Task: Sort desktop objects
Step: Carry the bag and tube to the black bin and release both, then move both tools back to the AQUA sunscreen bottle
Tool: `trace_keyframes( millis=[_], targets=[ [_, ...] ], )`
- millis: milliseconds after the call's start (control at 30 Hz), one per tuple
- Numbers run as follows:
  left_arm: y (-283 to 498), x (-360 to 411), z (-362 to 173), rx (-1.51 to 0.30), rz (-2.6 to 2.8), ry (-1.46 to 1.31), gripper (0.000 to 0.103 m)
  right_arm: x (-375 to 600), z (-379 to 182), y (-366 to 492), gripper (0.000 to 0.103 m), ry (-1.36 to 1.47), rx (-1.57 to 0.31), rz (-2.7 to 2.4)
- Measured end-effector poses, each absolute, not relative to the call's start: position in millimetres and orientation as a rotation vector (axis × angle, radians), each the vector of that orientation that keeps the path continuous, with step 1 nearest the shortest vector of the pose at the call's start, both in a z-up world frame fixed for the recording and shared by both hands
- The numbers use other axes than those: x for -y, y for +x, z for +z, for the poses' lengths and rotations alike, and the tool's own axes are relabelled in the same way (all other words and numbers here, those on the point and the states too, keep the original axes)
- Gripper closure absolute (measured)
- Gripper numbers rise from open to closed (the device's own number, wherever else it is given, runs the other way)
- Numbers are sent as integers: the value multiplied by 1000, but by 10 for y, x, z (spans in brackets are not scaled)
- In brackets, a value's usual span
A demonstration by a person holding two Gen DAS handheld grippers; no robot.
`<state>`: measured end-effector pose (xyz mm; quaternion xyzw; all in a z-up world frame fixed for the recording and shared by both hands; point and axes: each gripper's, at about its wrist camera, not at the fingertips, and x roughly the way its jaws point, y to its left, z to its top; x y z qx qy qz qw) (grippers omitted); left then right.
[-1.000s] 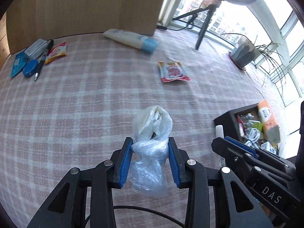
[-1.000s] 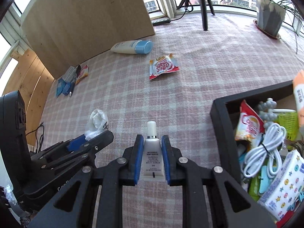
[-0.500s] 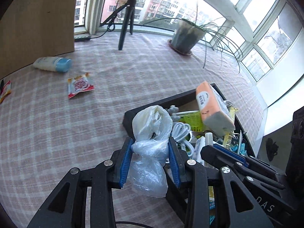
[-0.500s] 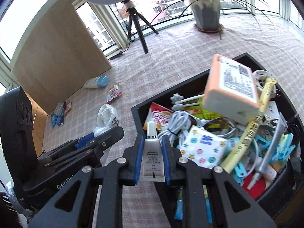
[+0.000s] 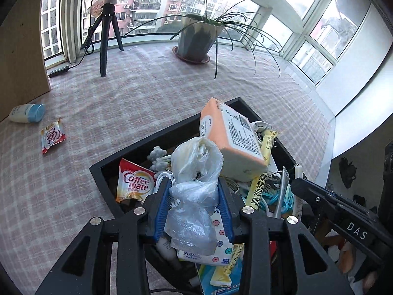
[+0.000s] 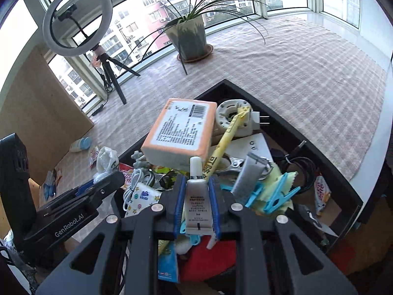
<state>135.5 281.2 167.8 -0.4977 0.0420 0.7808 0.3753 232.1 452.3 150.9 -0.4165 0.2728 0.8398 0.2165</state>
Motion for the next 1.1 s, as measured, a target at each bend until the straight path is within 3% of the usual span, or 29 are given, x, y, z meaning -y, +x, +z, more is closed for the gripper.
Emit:
trace_keyframes(
  millis=[67,133,167,233,800,933,1100],
  targets=[
    [1366,-2856,1693,-111,1981,-1275,60,-4524,1524,2331,82,-1151,-756,2334],
    [1387,-2877,1723,-115,1991,-1273,45,-4527,1528,2314,74,-1157,-749,2321],
    [1391,-2878,1729,-117,1994,-1266,45,-4519,1536,2318,67,-1147,-743,2321],
    [1391,-2869,1744,-122,1993,-1264,45,-4499,1548,2314,64,-1139,-738,2324],
    [923,-2234,1787,-81,2149,-1299,45,-4079,1678,1643,64,-1212,-671,2448],
    [753,-1987,1739,-52,2192,-1329,45,-3933,1685,1403,57,-1245,-654,2499],
    [536,-1650,1685,-23,2244,-1365,45,-3694,1697,1071,57,-1301,-601,2563]
  ],
)
